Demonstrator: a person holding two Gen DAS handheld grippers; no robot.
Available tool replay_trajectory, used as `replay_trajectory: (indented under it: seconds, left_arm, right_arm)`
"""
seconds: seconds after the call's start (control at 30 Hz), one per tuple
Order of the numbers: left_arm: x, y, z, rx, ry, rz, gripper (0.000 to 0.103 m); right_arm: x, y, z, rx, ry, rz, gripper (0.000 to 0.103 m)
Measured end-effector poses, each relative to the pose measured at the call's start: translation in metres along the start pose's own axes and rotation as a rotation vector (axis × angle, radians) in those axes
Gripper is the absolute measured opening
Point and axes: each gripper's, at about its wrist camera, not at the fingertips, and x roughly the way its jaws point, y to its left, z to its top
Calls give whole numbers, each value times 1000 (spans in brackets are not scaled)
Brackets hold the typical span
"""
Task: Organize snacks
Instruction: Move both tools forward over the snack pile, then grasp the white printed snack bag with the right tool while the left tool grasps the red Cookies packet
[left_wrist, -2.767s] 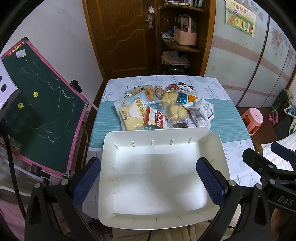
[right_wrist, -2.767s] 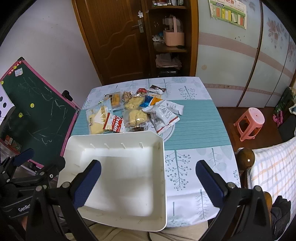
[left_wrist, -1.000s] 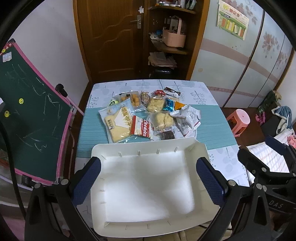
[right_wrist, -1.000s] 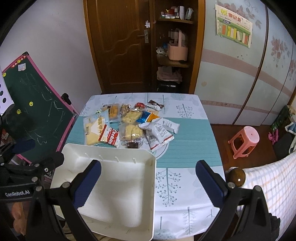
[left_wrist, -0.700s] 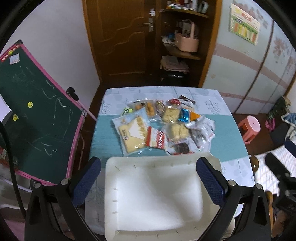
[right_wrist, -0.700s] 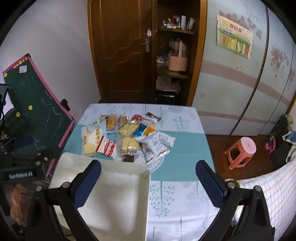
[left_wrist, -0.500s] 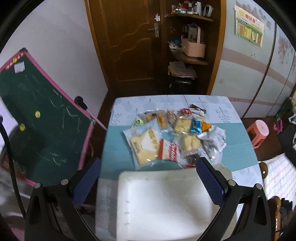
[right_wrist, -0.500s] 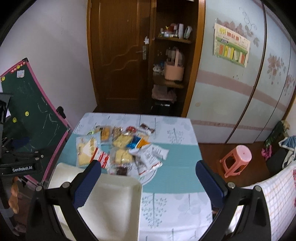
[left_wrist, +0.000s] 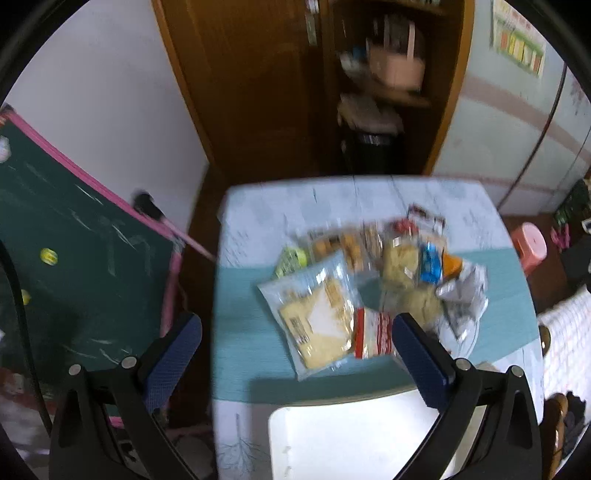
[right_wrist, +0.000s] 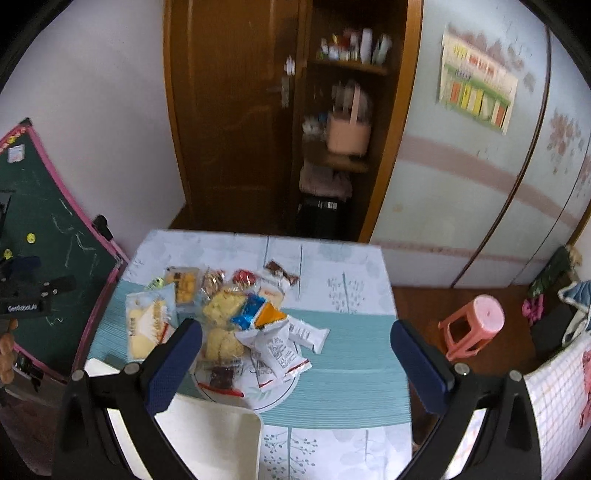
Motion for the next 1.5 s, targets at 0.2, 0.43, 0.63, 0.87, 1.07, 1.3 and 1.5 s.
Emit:
replay_trajectory:
  seconds: [0.2,0.43,0.63,0.87,1.07,1.3,1.5]
  left_arm:
    - [78,-15,-18,-15,153,-61,102]
    - [132,-56,-33,43,260,-86,102]
    - [168,-74,-35,0,342,-136,102]
    - [198,-76,-38,-47,404,-153,96]
    - [202,-84,-40,-14,378,-117,84]
    - [190,-104,-39,21,358,-165,19]
    - [163,-118,-37,38,276,-159,12]
  right_arm:
    - [83,-9,-13,8,144,68,87]
    - [163,-11,-43,37,289,140,84]
    - [196,1,-54,9,318,201,83]
    - [221,20,-63,-82,347,191,83]
    - [242,22,-71,-77,383,203,70]
    - [243,19,-77,-61,368,211,60]
    - [227,22,-81,-66,332,189,47]
